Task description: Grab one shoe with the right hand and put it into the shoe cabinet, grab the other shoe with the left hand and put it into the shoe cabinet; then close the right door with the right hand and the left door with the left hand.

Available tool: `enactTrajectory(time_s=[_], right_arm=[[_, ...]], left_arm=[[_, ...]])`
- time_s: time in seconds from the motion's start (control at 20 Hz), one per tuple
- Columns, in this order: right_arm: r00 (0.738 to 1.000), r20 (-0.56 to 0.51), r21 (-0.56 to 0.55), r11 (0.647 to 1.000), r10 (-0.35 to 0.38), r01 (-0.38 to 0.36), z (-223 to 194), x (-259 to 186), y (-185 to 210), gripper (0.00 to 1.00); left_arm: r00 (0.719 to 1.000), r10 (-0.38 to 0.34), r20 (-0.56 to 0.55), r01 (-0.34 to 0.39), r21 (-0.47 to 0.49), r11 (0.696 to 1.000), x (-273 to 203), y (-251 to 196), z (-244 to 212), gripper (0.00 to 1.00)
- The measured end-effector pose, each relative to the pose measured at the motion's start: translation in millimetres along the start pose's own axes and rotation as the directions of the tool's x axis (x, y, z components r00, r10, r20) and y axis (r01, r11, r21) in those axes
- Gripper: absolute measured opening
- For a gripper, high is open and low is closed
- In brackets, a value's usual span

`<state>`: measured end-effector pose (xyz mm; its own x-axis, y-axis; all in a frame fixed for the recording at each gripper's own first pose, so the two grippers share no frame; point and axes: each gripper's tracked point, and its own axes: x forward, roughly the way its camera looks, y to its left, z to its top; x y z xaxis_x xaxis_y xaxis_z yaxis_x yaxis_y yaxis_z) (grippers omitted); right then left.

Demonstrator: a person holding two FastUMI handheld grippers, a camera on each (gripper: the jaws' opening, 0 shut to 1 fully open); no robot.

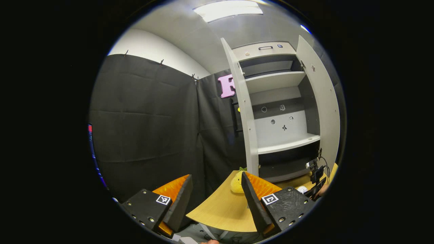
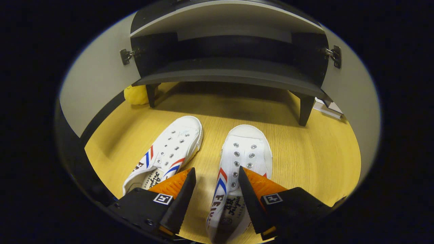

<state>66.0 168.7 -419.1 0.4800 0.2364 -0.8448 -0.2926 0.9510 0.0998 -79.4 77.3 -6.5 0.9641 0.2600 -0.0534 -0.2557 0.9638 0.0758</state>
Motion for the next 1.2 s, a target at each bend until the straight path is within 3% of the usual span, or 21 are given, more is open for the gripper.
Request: enactTrajectory(time_s=[0.15,0.3,0.4,0.45,0.65,0.7,0.9,1.2], right_arm=[[0.999,-0.013,-0.037,0.998,-0.048,0.047,-1,7,-6,0.70],[0.995,-0.025,-0.036,0.995,-0.093,0.092,-3,8,-13,0.37],[0.996,-0.037,-0.017,0.996,-0.084,0.083,0,5,-13,0.34],[0.996,-0.053,-0.008,0.998,-0.065,0.065,-1,9,-13,0.17],[0.996,-0.084,0.012,1.000,-0.016,0.017,-2,-1,-15,0.20],[0.997,-0.074,0.035,0.999,-0.028,0.031,0,0,-15,0.02],[0.999,-0.020,-0.001,0.999,-0.046,0.046,6,-6,-18,0.02],[0.998,0.065,0.037,0.999,-0.008,0.005,29,-39,-29,0.00]], left_arm=[[1.000,0.006,-0.002,-0.006,-0.002,1.000,-2,-2,1,0.78],[1.000,0.003,-0.003,-0.003,0.007,1.000,-3,-3,0,0.78],[1.000,-0.005,-0.002,0.005,0.007,1.000,-3,-4,1,0.78],[1.000,-0.011,0.000,0.011,0.005,1.000,-3,-5,1,0.78],[0.999,-0.033,-0.006,0.033,-0.008,0.999,-7,-8,3,0.78],[0.999,-0.039,-0.009,0.039,-0.010,0.999,-8,-9,5,0.78],[0.998,-0.057,-0.013,0.057,-0.009,0.998,-10,-10,9,0.78],[0.998,-0.066,-0.005,0.066,-0.007,0.998,-9,-14,9,0.78]])
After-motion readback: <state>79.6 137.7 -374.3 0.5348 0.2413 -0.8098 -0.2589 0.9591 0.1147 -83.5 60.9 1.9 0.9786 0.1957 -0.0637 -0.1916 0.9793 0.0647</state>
